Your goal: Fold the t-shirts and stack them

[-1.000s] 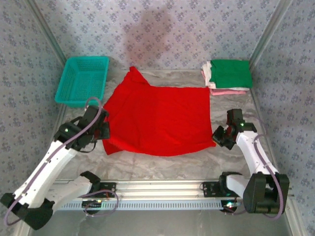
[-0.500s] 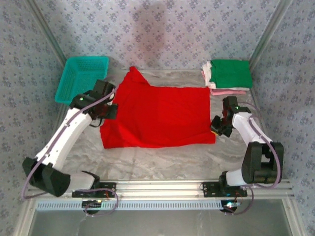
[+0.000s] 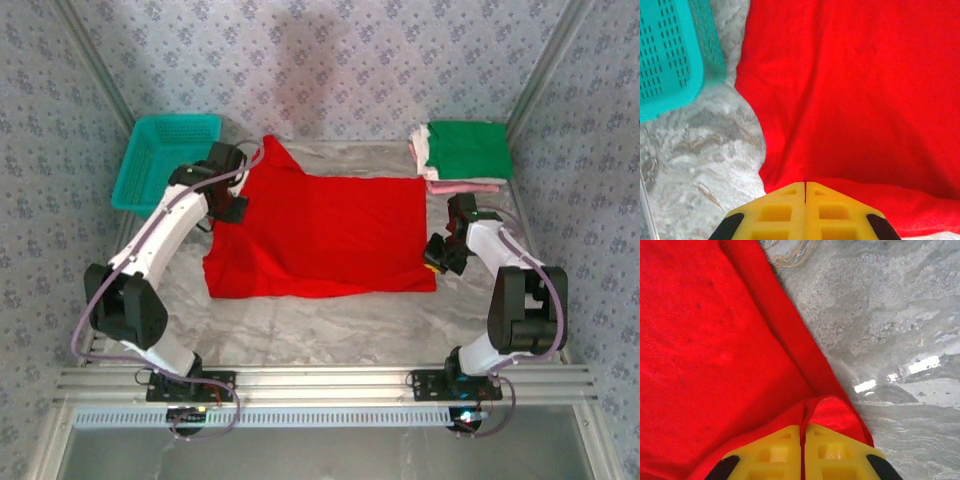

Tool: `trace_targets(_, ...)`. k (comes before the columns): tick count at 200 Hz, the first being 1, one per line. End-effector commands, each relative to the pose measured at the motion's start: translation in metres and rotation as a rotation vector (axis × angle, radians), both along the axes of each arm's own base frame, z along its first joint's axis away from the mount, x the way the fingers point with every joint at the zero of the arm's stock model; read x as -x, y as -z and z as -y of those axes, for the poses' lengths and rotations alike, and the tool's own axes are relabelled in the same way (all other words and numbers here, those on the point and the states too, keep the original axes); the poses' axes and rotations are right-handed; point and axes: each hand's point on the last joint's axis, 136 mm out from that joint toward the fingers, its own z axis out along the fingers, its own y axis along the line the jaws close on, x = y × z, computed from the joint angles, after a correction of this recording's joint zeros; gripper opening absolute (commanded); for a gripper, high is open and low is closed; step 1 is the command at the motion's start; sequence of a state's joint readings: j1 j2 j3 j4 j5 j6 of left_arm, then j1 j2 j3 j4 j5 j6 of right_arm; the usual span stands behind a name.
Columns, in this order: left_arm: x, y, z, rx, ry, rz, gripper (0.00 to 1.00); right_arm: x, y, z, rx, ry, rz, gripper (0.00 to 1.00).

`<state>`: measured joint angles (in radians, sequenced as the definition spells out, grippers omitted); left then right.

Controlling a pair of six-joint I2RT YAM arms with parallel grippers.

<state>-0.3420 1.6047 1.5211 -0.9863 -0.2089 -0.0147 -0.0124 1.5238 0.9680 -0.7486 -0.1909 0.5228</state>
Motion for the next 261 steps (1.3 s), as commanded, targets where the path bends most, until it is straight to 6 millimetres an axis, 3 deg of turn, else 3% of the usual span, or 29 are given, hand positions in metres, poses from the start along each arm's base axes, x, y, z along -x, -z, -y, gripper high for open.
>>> trace_targets(1,-0.018,-0.022,-0.002,-0.040,0.035,0.068,0.00,-0.017,-0.014,-0.003,-0.009,-0.004,0.043,0.10)
trace_targets(50,-0.041,-0.028,-0.003,-0.088,0.064,0.077,0.00,-0.027,-0.020,-0.004,-0.016,0.006,0.051,0.08)
trace_targets(179,-0.092,-0.010,-0.011,-0.200,0.085,0.055,0.00,-0.063,-0.014,-0.006,-0.046,0.045,0.055,0.11)
trace_targets(188,-0.098,-0.008,-0.012,-0.205,0.081,0.055,0.00,-0.065,-0.011,-0.004,-0.047,0.052,0.050,0.16)
trace_targets(197,-0.104,-0.004,-0.015,-0.218,0.071,0.050,0.00,-0.081,-0.022,-0.003,-0.052,0.063,0.093,0.23)
trace_targets(216,-0.124,-0.012,-0.020,-0.249,0.028,0.084,0.44,-0.100,-0.035,0.000,-0.063,0.078,0.117,0.35)
trace_targets(223,-0.130,-0.017,-0.020,-0.249,0.017,0.096,0.56,-0.105,-0.041,0.003,-0.063,0.082,0.122,0.38)
trace_targets(242,-0.139,-0.045,-0.017,-0.217,-0.020,0.144,0.60,-0.118,-0.065,0.010,-0.064,0.087,0.183,0.39)
trace_targets(261,-0.128,-0.073,-0.012,-0.122,-0.066,0.198,0.60,-0.122,-0.095,0.010,-0.056,0.080,0.312,0.39)
